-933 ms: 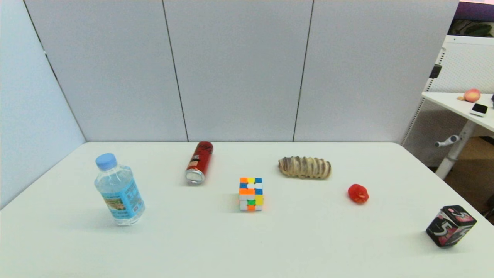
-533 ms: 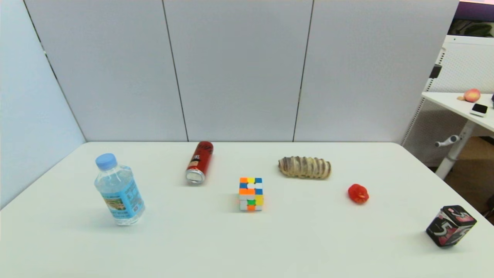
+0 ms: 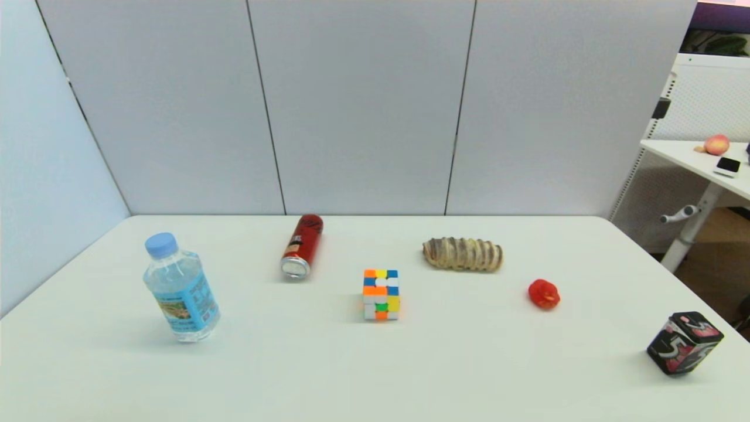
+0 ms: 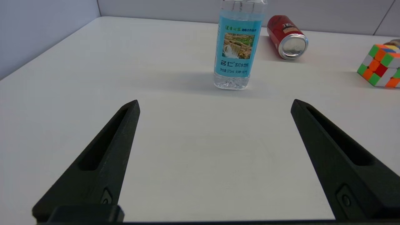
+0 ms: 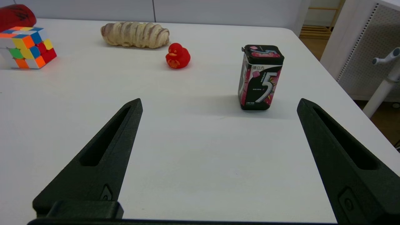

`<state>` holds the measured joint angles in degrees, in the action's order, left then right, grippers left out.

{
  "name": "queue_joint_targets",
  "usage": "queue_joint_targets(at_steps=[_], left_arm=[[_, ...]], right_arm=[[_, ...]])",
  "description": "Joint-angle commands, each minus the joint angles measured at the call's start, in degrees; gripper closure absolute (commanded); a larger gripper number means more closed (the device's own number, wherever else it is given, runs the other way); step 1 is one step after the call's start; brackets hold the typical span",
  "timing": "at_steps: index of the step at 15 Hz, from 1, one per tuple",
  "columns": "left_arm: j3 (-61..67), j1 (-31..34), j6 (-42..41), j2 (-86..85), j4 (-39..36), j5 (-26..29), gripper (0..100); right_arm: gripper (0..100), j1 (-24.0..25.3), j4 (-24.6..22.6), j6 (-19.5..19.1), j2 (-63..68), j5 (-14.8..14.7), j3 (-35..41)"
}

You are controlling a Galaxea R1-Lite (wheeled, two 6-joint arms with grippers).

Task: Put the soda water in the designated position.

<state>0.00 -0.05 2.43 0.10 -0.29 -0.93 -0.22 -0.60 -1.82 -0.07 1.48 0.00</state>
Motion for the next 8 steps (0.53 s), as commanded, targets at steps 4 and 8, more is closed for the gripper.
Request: queue_joint_targets(at_steps=[4, 8], left_arm=[[-17.0, -4.2, -3.9, 33.7, -4.9, 3.4, 0], [-17.1, -5.5, -5.4, 51.3, -24.8, 3.6, 0]], right_arm=[[0, 0.0, 0.0, 0.0, 0.1, 0.0, 0.0], [0, 0.0, 0.0, 0.0, 0.1, 0.0, 0.0]])
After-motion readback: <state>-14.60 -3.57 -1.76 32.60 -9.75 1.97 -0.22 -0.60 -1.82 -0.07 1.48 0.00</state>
